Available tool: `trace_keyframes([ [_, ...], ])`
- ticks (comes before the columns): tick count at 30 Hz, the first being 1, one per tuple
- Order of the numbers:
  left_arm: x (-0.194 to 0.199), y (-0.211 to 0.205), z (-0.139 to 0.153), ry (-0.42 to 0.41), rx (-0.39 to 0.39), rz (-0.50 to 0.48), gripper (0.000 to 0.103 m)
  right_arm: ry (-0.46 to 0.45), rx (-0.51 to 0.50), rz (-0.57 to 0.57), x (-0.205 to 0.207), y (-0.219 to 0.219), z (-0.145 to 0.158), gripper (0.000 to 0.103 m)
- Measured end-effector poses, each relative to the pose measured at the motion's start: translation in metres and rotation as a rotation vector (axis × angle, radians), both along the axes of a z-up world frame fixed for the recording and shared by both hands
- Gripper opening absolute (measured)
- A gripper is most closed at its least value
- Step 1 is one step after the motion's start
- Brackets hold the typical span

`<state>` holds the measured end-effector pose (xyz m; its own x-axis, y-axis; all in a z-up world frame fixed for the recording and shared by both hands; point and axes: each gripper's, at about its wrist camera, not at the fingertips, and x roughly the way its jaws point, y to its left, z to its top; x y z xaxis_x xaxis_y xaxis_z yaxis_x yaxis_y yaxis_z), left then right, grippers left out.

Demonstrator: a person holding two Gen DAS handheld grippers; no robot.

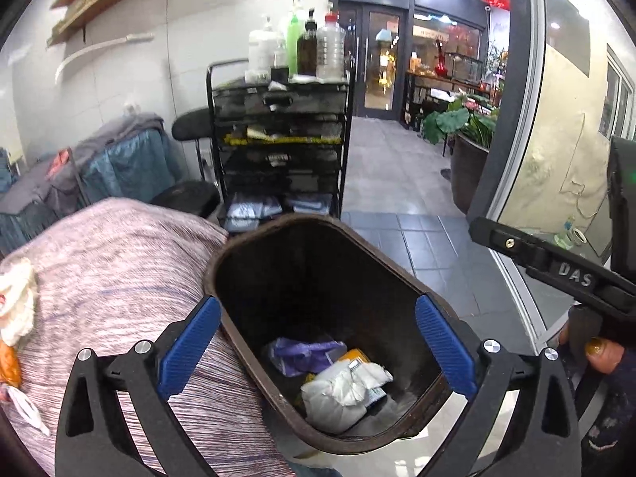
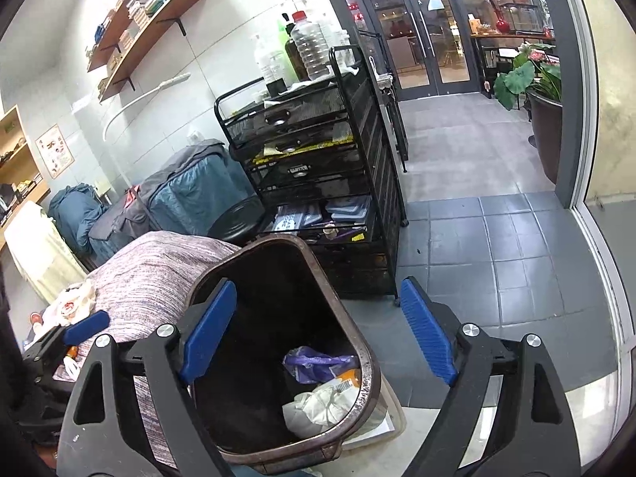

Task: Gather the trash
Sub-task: 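Move both tools back over the trash on the bed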

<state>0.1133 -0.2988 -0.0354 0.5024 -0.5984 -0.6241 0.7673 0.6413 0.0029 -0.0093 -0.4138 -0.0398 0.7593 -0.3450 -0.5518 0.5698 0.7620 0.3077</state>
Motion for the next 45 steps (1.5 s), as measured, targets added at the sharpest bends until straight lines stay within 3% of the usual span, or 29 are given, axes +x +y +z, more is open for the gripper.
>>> trace_keyframes([
  [7,-0.003,0.018,0.021,-0.067,-0.045,0.041,0.097,-0.018,-0.01,0.017,0.003,0.008,0.007,0.084],
  [15,0.0,0.061,0.035,-0.064,-0.106,0.119,0.097,-0.069,-0.036,0.106,0.016,0.034,0.017,0.085],
  [31,0.02,0.2,0.052,-0.102,-0.159,0.423,0.097,-0.076,-0.069,0.517,0.111,0.164,0.021,0.087],
  [35,0.027,0.241,0.051,-0.101,-0.161,0.501,0.097,-0.054,-0.063,0.628,0.138,0.202,0.021,0.094],
  [40,0.034,0.288,0.043,-0.128,-0.092,0.586,0.097,-0.003,-0.051,0.787,0.17,0.251,0.019,0.095],
  [45,0.051,0.339,0.026,-0.073,-0.029,0.64,0.097,0.067,-0.023,0.966,0.194,0.305,0.008,0.096],
])
